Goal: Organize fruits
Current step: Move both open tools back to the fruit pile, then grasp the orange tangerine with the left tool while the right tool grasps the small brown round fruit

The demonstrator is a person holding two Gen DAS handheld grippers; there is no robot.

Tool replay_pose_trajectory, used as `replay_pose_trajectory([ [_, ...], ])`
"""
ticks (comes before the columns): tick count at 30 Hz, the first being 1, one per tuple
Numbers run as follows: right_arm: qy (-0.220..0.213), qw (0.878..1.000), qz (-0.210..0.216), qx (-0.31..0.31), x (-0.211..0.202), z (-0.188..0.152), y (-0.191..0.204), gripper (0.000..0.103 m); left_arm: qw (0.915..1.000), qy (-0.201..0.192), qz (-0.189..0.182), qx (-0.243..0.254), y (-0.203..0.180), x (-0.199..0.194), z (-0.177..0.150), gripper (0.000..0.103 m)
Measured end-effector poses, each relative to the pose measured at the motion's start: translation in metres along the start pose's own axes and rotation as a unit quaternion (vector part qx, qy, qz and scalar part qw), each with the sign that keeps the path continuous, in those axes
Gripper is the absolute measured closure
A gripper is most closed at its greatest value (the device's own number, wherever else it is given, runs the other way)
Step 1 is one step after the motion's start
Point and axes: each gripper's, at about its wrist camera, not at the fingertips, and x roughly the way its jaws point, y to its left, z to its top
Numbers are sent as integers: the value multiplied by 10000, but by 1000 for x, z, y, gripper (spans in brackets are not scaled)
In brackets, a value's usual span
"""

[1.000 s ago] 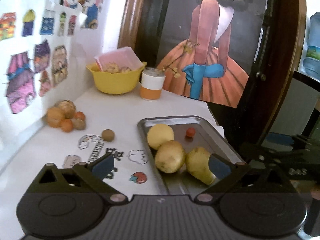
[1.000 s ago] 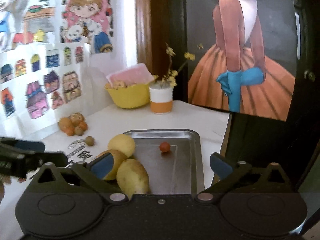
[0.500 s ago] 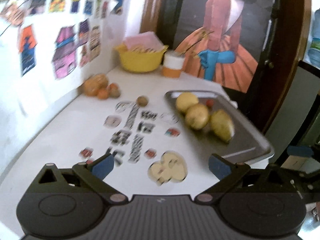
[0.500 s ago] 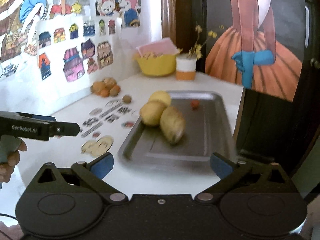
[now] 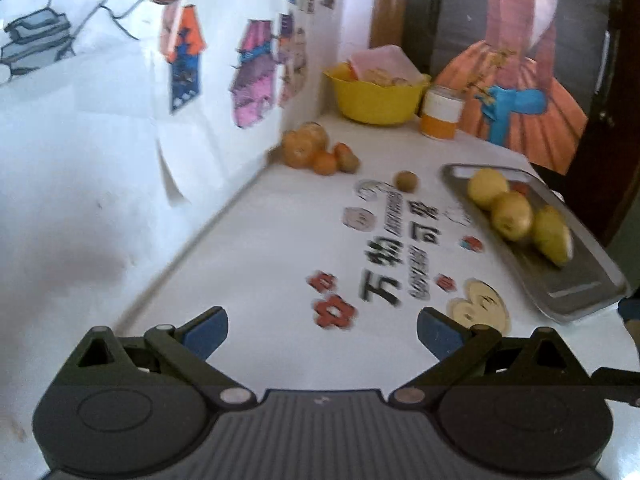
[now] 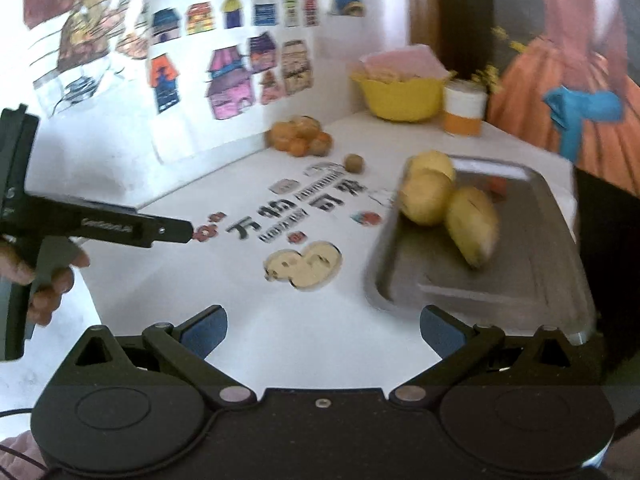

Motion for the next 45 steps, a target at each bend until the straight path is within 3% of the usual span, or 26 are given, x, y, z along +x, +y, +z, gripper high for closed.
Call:
replay_pose_trajectory([
  [10,-243,9939,-155,-1060,49,86,9,1,9991,-369,163,-84,12,19,56,0],
  [14,-405,9940,-126,-1009,80,117,-3,1,9973,-716,78,-139,9,38,79,0],
  [17,-449,9976,-18,-528,105,130,-22,1,9958,-894,-140,-169,7,58,92,0],
  [20,-366,9984,96,-415,131,138,-36,1,9962,-773,-285,-294,6,80,102,0],
  [23,-252,9979,167,-570,158,142,-46,1,9974,-652,-140,-265,1,105,108,1],
  [29,121,9972,394,-621,200,145,-58,12,9983,-374,-10,-449,1,151,113,2],
  [33,283,9961,428,-720,215,144,-60,19,9984,-281,53,-485,0,169,116,13],
  [40,455,9952,532,-684,228,148,-59,42,9987,-163,39,-473,-6,188,119,32],
  [45,529,9949,578,-641,235,150,-60,54,9987,-95,36,-490,-9,196,121,51],
])
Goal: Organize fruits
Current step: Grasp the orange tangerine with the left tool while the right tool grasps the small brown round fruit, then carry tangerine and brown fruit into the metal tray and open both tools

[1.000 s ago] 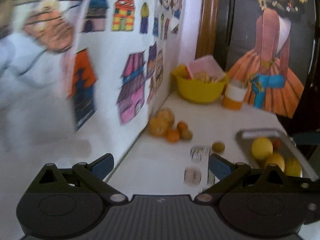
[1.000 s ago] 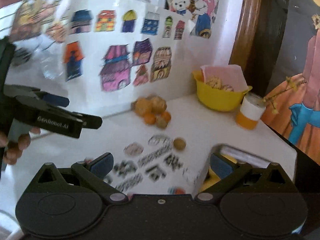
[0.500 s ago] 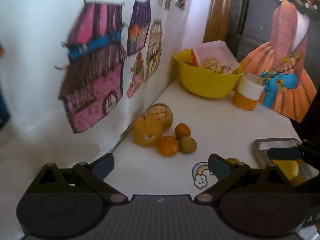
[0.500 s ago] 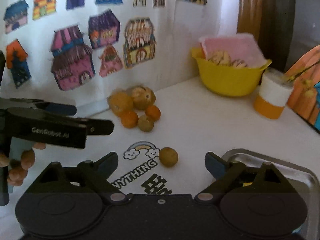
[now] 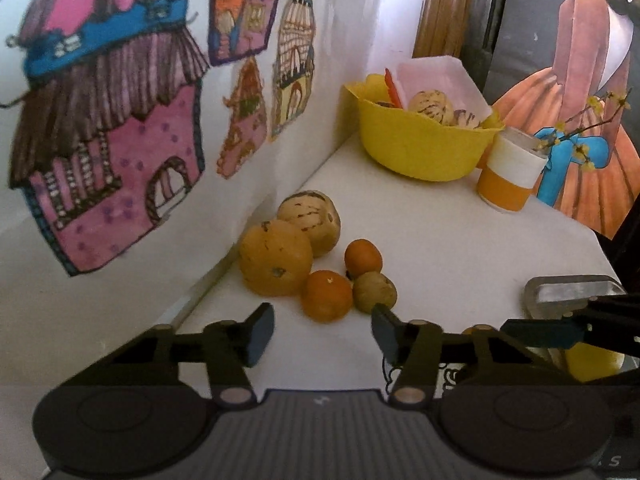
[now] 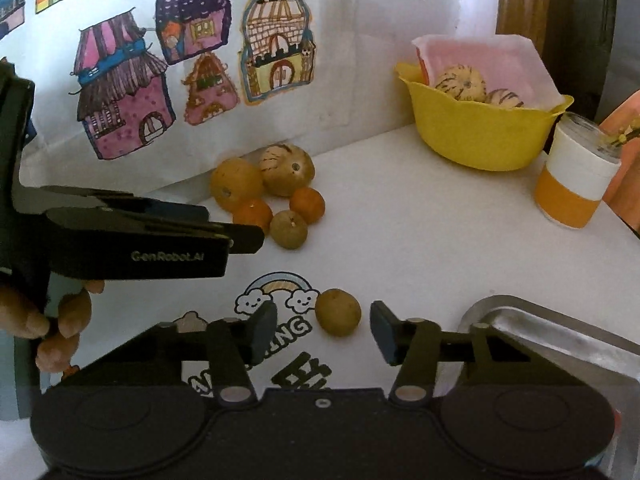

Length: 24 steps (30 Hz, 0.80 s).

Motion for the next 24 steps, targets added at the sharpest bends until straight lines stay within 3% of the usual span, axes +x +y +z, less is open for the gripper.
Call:
replay_pose_trajectory([
  [3,27,10000,-14,-2,5,1,0,59,10000,31,11,-83,1,6,2,57],
  [9,125,9997,157,167,12,1,-7,70,10000,-5,37,-92,-1,14,5,61],
  [14,104,9998,150,112,13,1,-5,72,9999,-33,32,-120,-3,16,6,70],
  [24,33,9997,166,182,5,-3,-1,73,10000,92,-23,-3,-4,-8,-9,71],
])
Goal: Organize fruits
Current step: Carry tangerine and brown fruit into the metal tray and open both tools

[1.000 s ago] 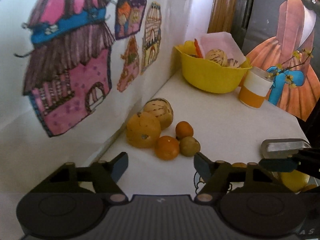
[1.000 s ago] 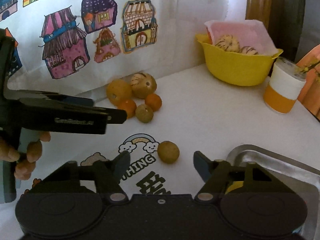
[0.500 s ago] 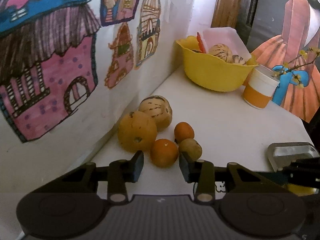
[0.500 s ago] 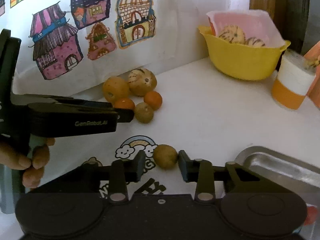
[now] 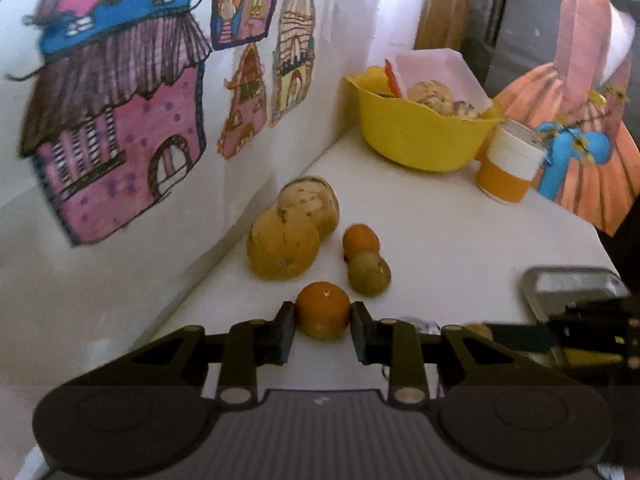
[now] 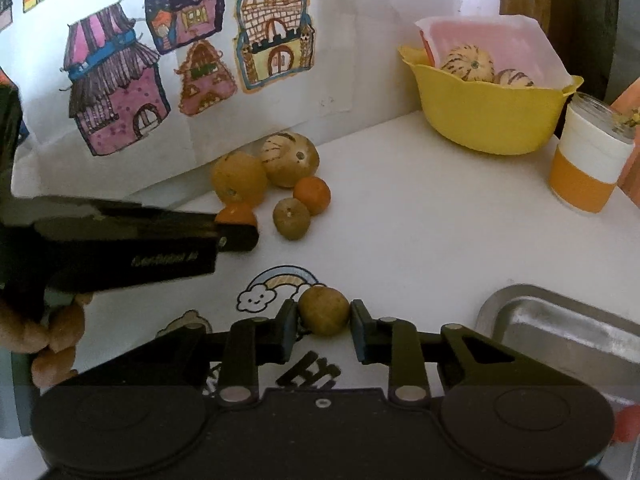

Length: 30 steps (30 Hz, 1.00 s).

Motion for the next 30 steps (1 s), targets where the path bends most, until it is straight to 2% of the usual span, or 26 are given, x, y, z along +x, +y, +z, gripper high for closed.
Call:
replay_pose_trajectory([
  [6,-267,9996,33,97,-35,-15,9,73,9996,-10,-222,151,-11,-32,-16,71],
  [15,-783,9960,-158,406,-120,-63,14,73,9969,-57,-677,397,-47,-87,-44,71],
  [25,-1251,9867,-786,671,-199,-134,2,73,9885,-408,-1284,684,-106,-136,-76,71],
  [30,-1397,9797,-1091,934,-214,-168,-9,73,9842,-333,-1511,855,-136,-139,-91,71],
])
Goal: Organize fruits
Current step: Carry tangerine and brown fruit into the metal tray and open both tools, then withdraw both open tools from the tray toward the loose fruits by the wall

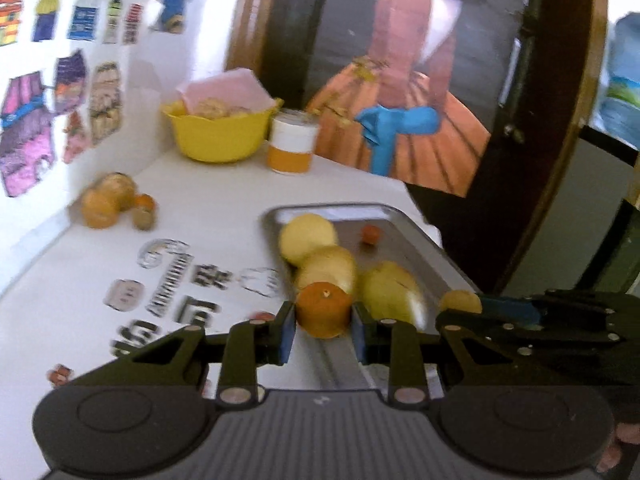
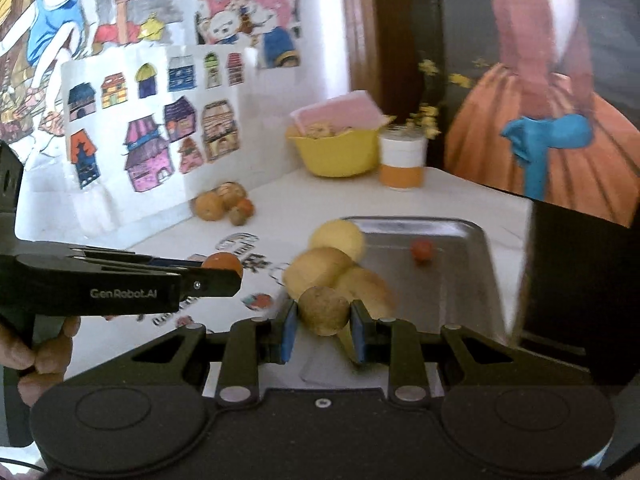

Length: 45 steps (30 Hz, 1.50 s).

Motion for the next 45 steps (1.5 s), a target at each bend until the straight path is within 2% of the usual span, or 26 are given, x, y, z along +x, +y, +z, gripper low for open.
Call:
replay_pose_trajectory([
  [3,-50,9995,-283,115,-1,-13,-10,73,9999,135,-69,71,-13,9,-6,71],
  [7,-84,9987,-433,275,1,-27,-20,73,9996,263,-48,118,-23,19,-14,71],
  [16,-12,9988,-428,237,17,-43,-14,73,9986,509,83,149,-24,39,-21,71],
  [30,2,9987,-512,49,23,-51,-11,72,9983,570,75,123,-27,50,-27,70],
  [33,-9,9985,-548,69,22,-51,-9,60,9983,582,17,-61,-25,47,-28,69],
  [35,-32,9984,-552,117,19,-51,-9,45,9983,575,-19,-132,-23,44,-28,69],
  [38,-80,9979,-624,122,13,-52,-7,33,9990,425,-28,-143,-21,34,-29,64],
  [39,-112,9977,-660,114,11,-52,-6,30,9992,370,-22,-151,-21,31,-28,60],
  [40,-151,9974,-699,106,7,-52,-4,25,9994,297,20,-173,-21,26,-28,48],
  [42,-219,9968,-765,114,1,-52,-2,20,9996,135,100,-214,-19,17,-28,37],
  [44,-294,9961,-824,139,-7,-51,0,12,9996,23,151,-238,-17,9,-27,34],
  [45,-339,9957,-854,146,-11,-50,2,10,9995,-14,161,-263,-15,5,-28,27],
])
